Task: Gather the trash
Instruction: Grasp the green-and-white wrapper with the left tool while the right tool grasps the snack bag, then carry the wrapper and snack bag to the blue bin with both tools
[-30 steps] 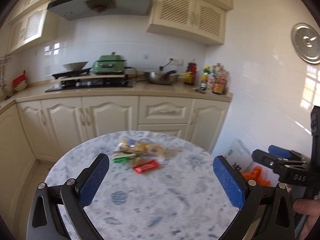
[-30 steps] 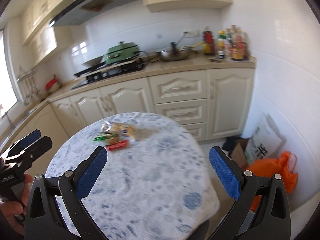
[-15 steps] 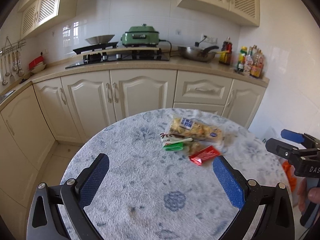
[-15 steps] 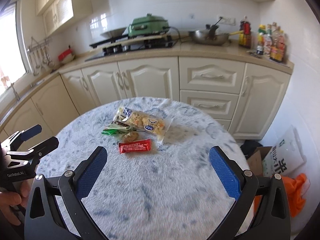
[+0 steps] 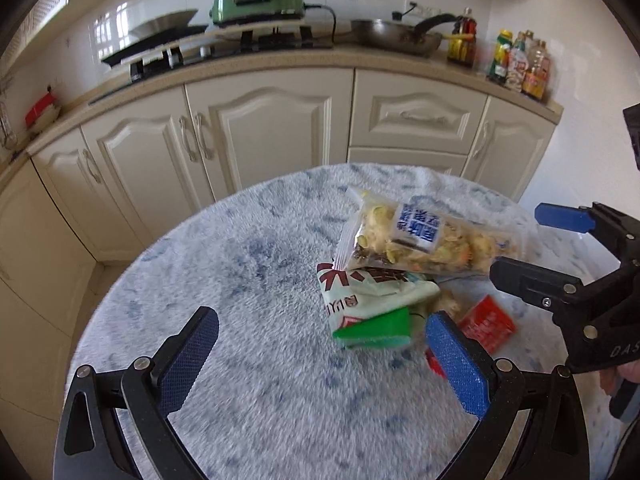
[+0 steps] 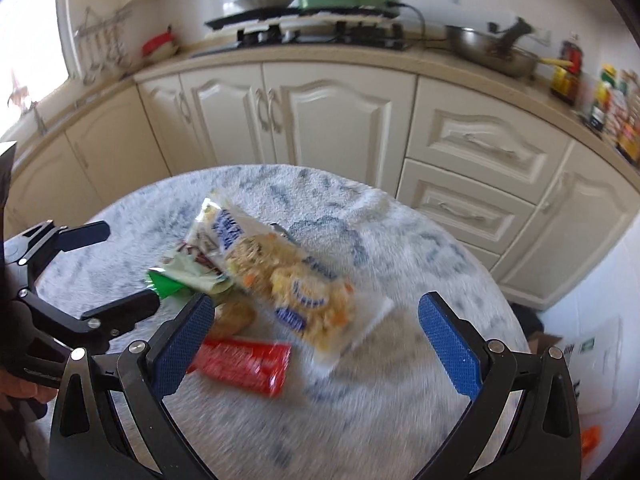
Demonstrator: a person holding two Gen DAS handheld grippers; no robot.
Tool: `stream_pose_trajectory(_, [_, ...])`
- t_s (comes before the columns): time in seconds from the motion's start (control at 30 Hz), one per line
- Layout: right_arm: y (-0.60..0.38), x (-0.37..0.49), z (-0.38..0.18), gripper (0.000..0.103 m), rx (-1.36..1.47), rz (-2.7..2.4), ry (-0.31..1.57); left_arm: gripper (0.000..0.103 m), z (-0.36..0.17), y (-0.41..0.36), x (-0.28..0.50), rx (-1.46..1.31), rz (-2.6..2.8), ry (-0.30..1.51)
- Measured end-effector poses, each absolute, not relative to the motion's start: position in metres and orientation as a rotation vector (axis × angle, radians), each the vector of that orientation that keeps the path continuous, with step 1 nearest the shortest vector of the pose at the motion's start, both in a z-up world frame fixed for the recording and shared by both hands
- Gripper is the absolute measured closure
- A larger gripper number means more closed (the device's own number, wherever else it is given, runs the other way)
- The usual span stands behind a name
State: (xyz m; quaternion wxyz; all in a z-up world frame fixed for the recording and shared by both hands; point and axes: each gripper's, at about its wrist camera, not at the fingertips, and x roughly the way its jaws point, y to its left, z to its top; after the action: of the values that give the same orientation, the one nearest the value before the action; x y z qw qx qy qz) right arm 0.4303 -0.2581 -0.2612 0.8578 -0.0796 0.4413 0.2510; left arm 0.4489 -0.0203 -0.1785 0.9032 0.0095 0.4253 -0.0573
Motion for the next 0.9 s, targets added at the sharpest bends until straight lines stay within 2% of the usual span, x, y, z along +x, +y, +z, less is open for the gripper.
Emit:
stream_pose_trajectory(0.2, [-0.246,0.460,-0.280,0.000,-0.178,0.620,0.989,0.001,-0.195,-0.029,0.498,-0.016,-0.187,0.927])
stream_pose_trajectory(0.27, [-0.238,0.468,-0.287,0.003,-0.185,0.672,1.029,0.006,-0.200,-0.034,0.512,-0.006,-0.189,0.932])
stream_pose_trajectory(0.3, [-0.234,0.472,-0.292,0.009,-0.184,0.690,1.048,0.010,-0.202,-0.035,0.518,-0.003,-0.193,0.924])
stream_pose_trajectory(0.37, [-0.229,0.480,-0.302,0.011,-0.172,0.703,1.081,0.024,-0.202,-0.037,0.526,0.025,-0.190,0.910])
stream_pose_trajectory(0.43, [-0.224,0.480,-0.303,0.031,-0.212,0.682,1.065,0.039,-0.202,-0.041,0.530,0.044,-0.200,0.901])
stream_pose_trajectory(0.47, [-0.223,0.479,-0.302,0.040,-0.230,0.675,1.064,0.039,-0.202,-0.041,0.533,0.049,-0.206,0.896])
stream_pose_trajectory(0.5, [-0.221,0.477,-0.301,0.054,-0.252,0.675,1.058,0.039,-0.202,-0.041,0.536,0.041,-0.212,0.896])
stream_pose_trajectory(0.53, [-0.219,0.474,-0.300,0.059,-0.277,0.664,1.052,0.039,-0.202,-0.038,0.538,0.025,-0.218,0.894])
stream_pose_trajectory(0.63, [-0.222,0.468,-0.300,0.063,-0.271,0.676,1.050,0.040,-0.204,-0.024,0.536,-0.021,-0.235,0.890])
stream_pose_trajectory(0.9, [-0.245,0.447,-0.295,0.064,-0.156,0.669,1.046,0.040,-0.205,-0.001,0.518,-0.062,-0.234,0.872])
